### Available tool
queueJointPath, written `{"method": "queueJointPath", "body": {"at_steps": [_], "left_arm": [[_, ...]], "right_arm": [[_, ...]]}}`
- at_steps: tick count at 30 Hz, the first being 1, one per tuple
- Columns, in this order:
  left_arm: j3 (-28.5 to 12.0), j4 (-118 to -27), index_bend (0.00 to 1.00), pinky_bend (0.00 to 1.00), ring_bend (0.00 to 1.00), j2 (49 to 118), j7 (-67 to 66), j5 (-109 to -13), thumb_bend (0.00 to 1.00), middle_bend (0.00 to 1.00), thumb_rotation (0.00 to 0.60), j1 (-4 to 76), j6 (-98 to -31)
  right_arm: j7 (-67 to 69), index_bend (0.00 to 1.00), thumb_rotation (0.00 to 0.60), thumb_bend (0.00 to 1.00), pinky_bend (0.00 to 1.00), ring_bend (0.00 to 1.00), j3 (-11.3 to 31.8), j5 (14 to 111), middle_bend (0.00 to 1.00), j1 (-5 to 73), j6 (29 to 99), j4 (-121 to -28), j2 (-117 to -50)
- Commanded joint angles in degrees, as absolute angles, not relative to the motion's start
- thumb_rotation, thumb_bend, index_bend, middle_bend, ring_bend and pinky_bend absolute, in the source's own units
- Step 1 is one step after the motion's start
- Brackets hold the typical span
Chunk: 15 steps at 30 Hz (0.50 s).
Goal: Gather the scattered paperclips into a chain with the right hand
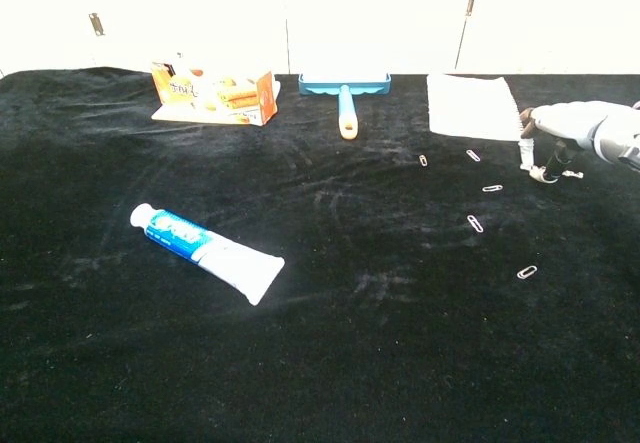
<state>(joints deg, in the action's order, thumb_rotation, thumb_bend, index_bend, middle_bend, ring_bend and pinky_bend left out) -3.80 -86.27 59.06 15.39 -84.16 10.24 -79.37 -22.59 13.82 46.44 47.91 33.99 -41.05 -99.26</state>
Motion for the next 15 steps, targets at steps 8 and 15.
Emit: {"method": "queueJointPath", "body": {"at_steps": [8, 15], "left_arm": [[-3.79, -86.18, 0.00, 0.08, 0.07, 59.13, 15.50, -84.38, 0.41, 0.06, 0.600, 10.17, -79.62], [-3.76, -86.11, 0.00, 0.08, 0.07, 59.23, 15.48, -84.60, 0.41, 0.06, 0.600, 10.25, -79.63]], "right_arm": [[-19.93, 0.82, 0.600, 0.59, 0.00, 0.03, 14.38, 49.36, 0.03, 46.85, 37.79, -43.74, -98.01], [-18.41, 0.93, 0.600, 0.61, 0.00, 0.08, 14.42, 52.12, 0.11, 45.79, 41.33, -45.13, -97.06]]}}
